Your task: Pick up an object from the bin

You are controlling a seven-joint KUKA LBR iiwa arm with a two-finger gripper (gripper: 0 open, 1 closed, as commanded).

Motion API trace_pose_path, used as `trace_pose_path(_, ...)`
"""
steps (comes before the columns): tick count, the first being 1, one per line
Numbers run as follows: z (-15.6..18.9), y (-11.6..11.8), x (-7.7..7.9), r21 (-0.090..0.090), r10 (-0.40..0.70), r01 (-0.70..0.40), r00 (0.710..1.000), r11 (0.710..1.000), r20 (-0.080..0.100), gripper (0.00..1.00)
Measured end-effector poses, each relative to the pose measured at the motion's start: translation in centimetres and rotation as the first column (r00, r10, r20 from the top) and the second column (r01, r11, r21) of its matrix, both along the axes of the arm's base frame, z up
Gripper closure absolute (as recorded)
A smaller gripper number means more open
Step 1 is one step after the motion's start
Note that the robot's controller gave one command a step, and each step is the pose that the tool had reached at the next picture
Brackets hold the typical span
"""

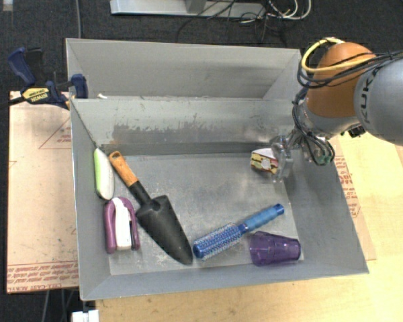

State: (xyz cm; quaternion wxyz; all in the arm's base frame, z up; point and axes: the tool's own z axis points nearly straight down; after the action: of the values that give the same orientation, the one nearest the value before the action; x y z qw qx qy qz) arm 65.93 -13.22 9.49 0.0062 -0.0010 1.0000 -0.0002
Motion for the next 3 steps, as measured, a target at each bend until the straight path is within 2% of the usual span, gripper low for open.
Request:
trace_pose_path(1,0.1,0.1,0.0,0.0,-0.001,0.001,1.0,1.0,-0.001,1.0)
trace_pose_path(2,10.2,0.4,-0.5,0.0,0.016,-0.016,1.0,1.0,0.0,1.0)
trace_pose_path(3,10.3,0.0,-0.2,0.0,0.009,-0.009,1.0,1.0,0.003,1.0)
